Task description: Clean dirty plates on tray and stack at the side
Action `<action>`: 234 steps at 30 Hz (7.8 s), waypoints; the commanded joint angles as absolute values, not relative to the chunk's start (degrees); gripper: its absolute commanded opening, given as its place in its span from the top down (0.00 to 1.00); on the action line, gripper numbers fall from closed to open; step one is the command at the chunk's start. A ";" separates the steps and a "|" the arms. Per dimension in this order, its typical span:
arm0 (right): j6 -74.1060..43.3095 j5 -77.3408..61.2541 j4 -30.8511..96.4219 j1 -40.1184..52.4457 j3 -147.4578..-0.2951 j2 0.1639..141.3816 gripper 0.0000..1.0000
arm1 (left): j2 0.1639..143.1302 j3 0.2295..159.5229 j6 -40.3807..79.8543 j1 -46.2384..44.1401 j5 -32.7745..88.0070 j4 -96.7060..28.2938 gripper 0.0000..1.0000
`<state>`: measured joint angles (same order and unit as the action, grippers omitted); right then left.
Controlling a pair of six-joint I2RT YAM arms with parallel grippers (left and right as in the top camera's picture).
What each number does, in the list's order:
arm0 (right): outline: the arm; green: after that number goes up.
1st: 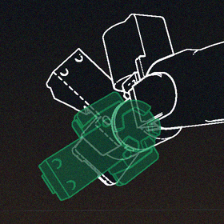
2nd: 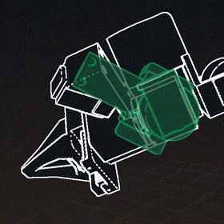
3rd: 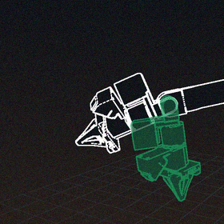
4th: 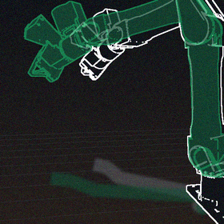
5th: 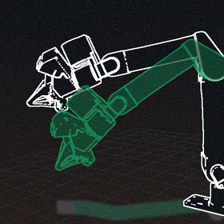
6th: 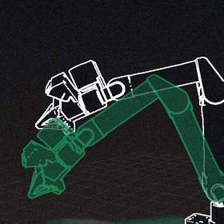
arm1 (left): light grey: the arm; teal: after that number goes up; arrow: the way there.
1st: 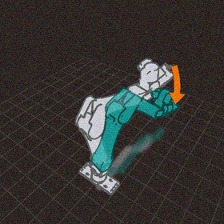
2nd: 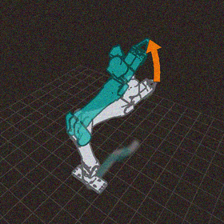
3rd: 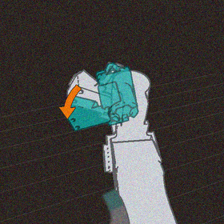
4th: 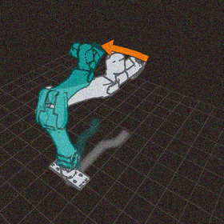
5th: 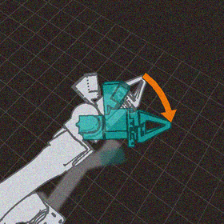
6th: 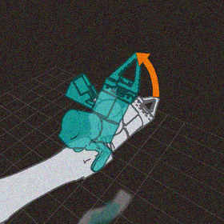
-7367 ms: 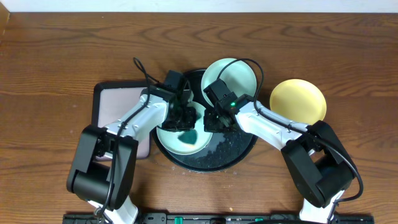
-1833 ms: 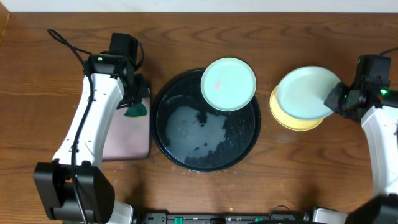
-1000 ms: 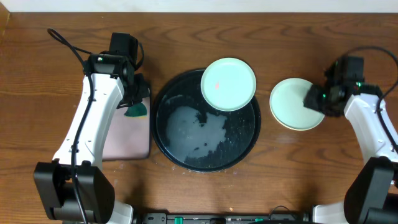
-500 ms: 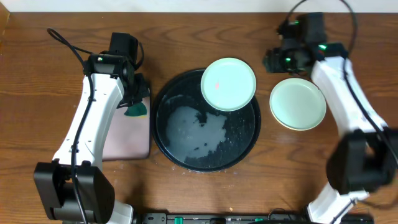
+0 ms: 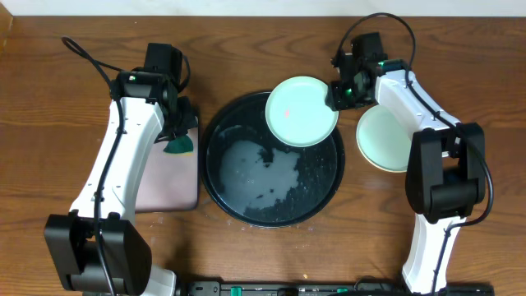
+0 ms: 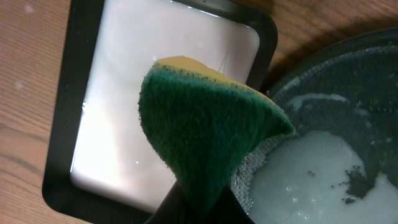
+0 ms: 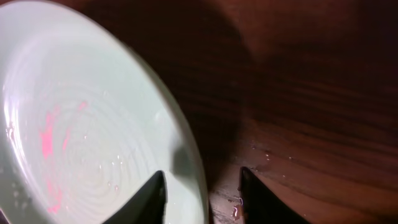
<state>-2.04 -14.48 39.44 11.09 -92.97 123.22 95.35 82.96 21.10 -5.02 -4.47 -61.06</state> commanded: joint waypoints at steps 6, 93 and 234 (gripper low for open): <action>-1.72 -14.85 39.33 11.35 -93.73 123.83 0.78 | 94.83 82.72 20.58 -4.89 -5.19 -61.01 0.92; -27.83 -9.78 51.70 25.10 -87.83 123.04 0.93 | 95.61 81.21 20.62 -10.63 -1.48 -57.04 0.93; -22.79 -18.28 44.58 24.84 -84.71 124.84 0.99 | 111.09 92.79 18.55 -16.99 -1.48 -56.95 0.92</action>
<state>-23.62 -20.12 43.94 24.51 -85.76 122.78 115.70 90.35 17.61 -17.72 0.89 -55.72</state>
